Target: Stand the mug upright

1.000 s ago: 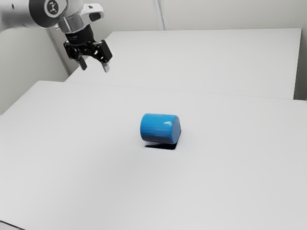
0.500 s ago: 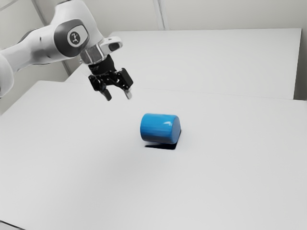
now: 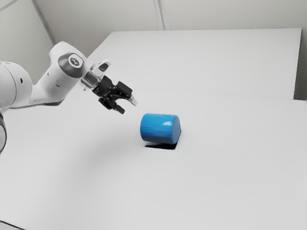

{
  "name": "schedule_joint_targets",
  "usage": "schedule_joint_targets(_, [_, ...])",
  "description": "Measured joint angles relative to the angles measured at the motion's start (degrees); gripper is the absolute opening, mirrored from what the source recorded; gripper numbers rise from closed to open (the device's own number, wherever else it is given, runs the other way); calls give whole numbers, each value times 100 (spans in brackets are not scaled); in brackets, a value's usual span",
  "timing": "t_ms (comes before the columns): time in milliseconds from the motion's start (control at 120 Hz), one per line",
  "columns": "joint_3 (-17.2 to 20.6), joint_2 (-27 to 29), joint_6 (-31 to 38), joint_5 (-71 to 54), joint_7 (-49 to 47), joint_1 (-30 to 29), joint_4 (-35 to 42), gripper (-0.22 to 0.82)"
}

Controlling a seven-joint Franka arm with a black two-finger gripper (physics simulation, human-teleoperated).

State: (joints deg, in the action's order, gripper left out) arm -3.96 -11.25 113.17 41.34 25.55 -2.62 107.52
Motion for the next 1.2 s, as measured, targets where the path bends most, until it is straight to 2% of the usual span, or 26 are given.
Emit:
schedule_joint_targets(333, [9,-1033,-6,981,1432,-259,-389,60])
schedule_joint_targets(758, [52,-1462,-952,2311,2361,-292,-417,58])
schedule_joint_targets(933, [53,-1617,-1281,2559,2590,-292,-365,46])
schedule_joint_targets(1100, [57,-1649,-1443,2627,2755,-292,-353,17])
schedule_joint_targets(1200, [61,-1632,-1510,2641,2834,-292,-359,3])
